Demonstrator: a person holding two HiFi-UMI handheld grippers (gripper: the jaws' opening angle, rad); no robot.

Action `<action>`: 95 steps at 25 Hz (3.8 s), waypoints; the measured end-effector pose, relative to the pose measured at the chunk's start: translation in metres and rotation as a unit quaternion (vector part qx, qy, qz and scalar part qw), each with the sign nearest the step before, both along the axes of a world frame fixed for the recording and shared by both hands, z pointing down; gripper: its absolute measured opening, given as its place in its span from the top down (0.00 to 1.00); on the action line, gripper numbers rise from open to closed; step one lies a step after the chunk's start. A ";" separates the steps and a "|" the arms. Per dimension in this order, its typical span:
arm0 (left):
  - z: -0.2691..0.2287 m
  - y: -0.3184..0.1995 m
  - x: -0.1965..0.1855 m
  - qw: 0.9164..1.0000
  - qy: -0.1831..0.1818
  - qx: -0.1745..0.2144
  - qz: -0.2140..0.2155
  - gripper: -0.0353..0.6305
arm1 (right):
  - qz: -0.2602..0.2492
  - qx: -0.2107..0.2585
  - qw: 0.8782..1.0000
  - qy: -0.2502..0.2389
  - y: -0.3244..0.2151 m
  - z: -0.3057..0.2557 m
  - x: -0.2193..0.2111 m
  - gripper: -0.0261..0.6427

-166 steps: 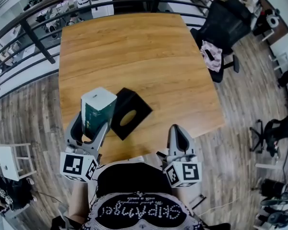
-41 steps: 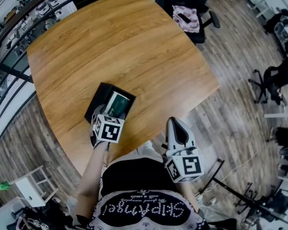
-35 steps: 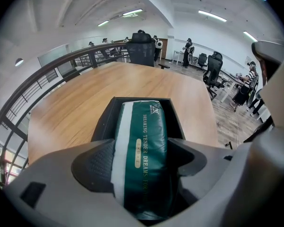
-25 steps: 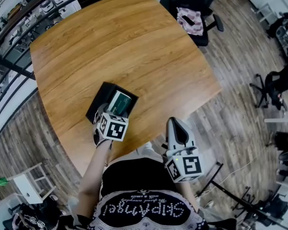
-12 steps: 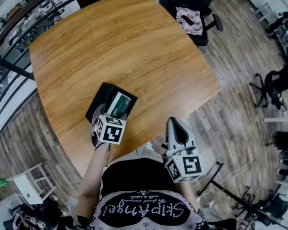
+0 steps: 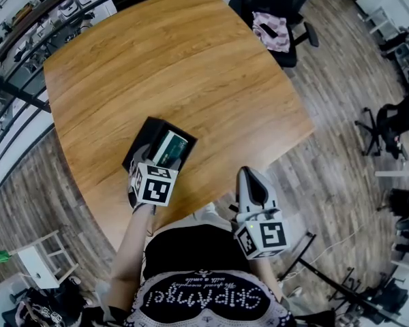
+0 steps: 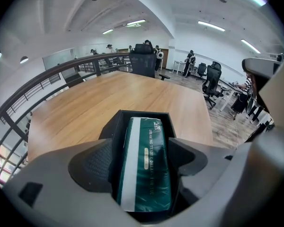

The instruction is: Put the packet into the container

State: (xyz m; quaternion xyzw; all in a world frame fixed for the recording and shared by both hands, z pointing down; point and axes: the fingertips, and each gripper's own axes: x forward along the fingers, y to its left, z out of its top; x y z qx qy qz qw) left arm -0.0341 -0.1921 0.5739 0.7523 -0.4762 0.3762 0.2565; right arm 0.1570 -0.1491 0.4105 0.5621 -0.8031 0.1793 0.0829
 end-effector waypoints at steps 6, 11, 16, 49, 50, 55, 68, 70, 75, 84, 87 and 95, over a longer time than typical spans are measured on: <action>-0.010 -0.004 0.001 1.000 0.016 0.011 -0.009 0.39 | -0.005 0.003 1.000 -0.002 0.000 0.001 0.000 0.91; -0.024 -0.008 0.001 0.999 0.029 0.035 -0.018 0.39 | -0.010 0.007 1.000 -0.002 0.001 0.000 -0.001 0.91; -0.055 -0.014 -0.002 0.995 0.045 0.084 -0.041 0.41 | -0.018 0.012 1.000 -0.003 0.001 -0.005 -0.002 0.91; -0.303 0.080 -0.078 0.857 0.129 0.474 -0.157 0.91 | -0.110 0.080 0.991 -0.008 -0.012 -0.041 -0.040 0.91; -0.303 0.086 -0.083 0.854 0.126 0.477 -0.164 0.91 | -0.114 0.083 0.990 -0.010 -0.013 -0.043 -0.043 0.91; -0.305 0.110 -0.102 0.844 0.120 0.486 -0.193 0.90 | -0.130 0.093 0.987 -0.016 -0.011 -0.052 -0.057 0.91; -0.269 0.150 -0.144 0.844 0.127 0.461 -0.242 0.91 | -0.127 0.116 0.985 -0.011 0.000 -0.070 -0.069 0.91; -0.260 0.153 -0.147 0.846 0.141 0.450 -0.248 0.91 | -0.125 0.113 0.986 -0.003 0.003 -0.068 -0.067 0.91; -0.237 0.163 -0.161 0.854 0.150 0.429 -0.251 0.91 | -0.115 0.103 0.988 0.006 0.016 -0.062 -0.072 0.91; -0.211 0.170 -0.161 0.866 0.162 0.408 -0.240 0.91 | -0.087 0.088 0.992 0.017 0.037 -0.052 -0.066 0.91; -0.208 0.167 -0.158 0.869 0.166 0.404 -0.232 0.91 | -0.082 0.081 0.993 0.017 0.044 -0.048 -0.065 0.91; -0.209 0.154 -0.153 0.877 0.168 0.401 -0.207 0.91 | -0.074 0.079 0.994 0.031 0.048 -0.045 -0.065 0.91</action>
